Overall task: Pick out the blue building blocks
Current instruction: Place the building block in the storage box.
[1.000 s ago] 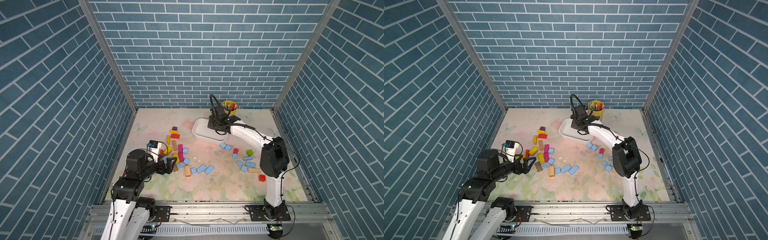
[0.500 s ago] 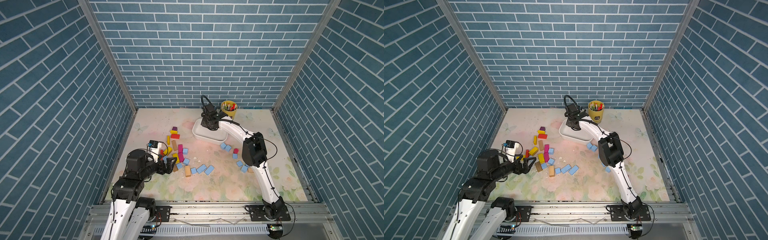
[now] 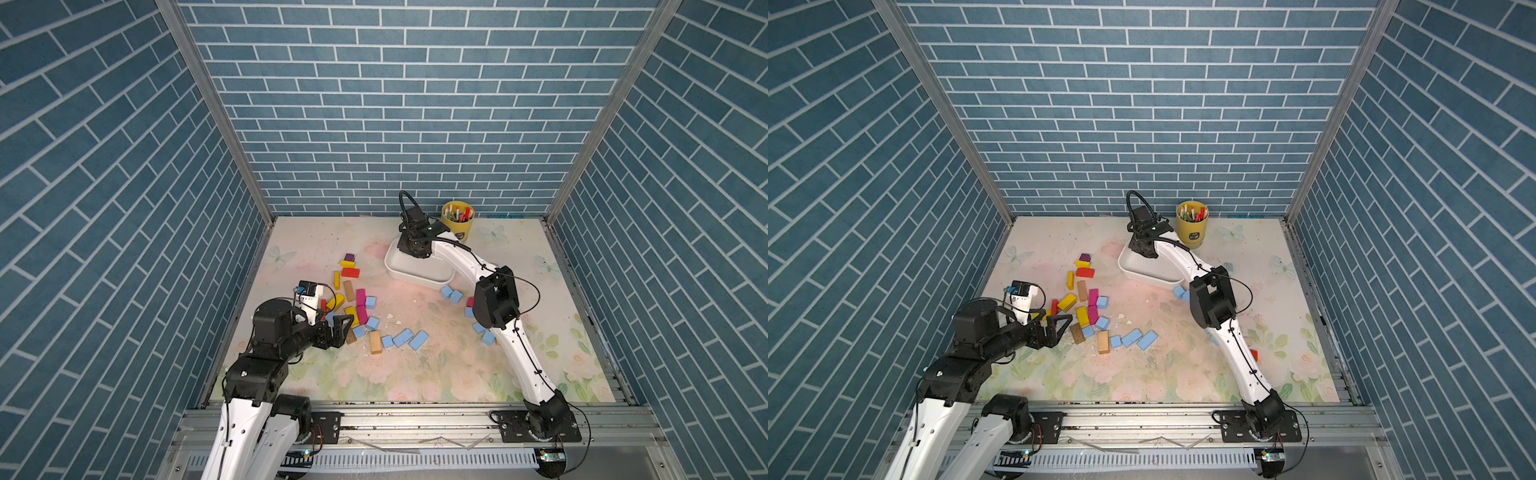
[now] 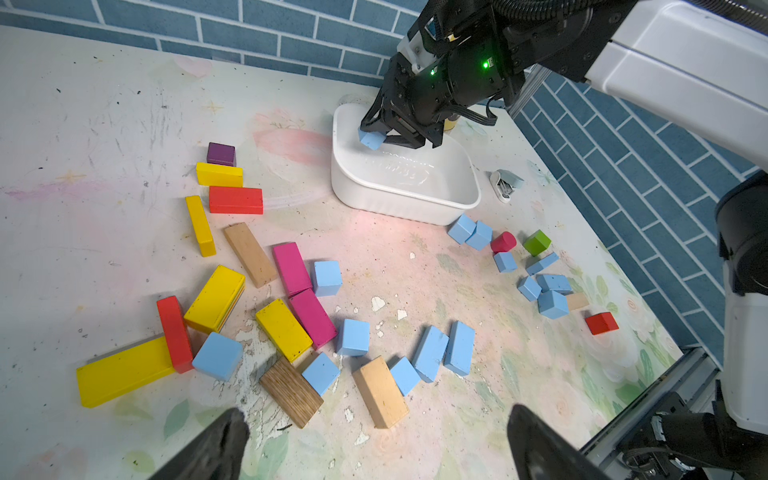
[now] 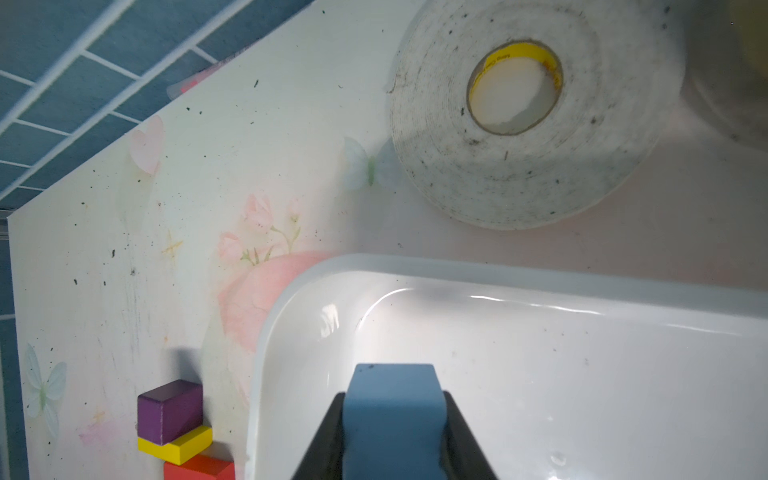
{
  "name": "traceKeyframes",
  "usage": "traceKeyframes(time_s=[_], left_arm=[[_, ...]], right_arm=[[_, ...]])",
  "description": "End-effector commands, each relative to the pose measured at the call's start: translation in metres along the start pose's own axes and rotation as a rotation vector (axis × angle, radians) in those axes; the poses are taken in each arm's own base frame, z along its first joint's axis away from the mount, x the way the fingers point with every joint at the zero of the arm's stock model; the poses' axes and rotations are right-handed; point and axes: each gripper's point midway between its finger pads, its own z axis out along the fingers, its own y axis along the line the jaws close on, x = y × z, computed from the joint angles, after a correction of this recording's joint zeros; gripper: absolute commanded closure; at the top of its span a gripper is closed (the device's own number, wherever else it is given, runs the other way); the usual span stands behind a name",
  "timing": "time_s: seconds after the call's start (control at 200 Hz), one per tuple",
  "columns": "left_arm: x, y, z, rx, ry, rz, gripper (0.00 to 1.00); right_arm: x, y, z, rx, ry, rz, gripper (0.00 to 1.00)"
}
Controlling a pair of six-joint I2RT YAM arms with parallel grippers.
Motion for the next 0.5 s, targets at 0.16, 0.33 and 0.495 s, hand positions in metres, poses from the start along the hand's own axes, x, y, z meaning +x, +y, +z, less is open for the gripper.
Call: traceKeyframes(time_s=[0.16,0.33,0.495], left_arm=[[0.002,-0.003,0.001,0.014,0.005,0.008,0.01],[0.002,-0.003,0.000,0.012,0.005,0.011,0.01],[0.002,-0.003,0.000,0.010,0.006,0.011,0.01]], right_arm=[[0.002,0.003,0.005,-0.025,0.035,0.068,0.52],[-0.005,0.011,-0.008,-0.053,0.020,0.070,0.45],[-0.013,0.014,-0.020,-0.059,-0.001,0.067,0.38]])
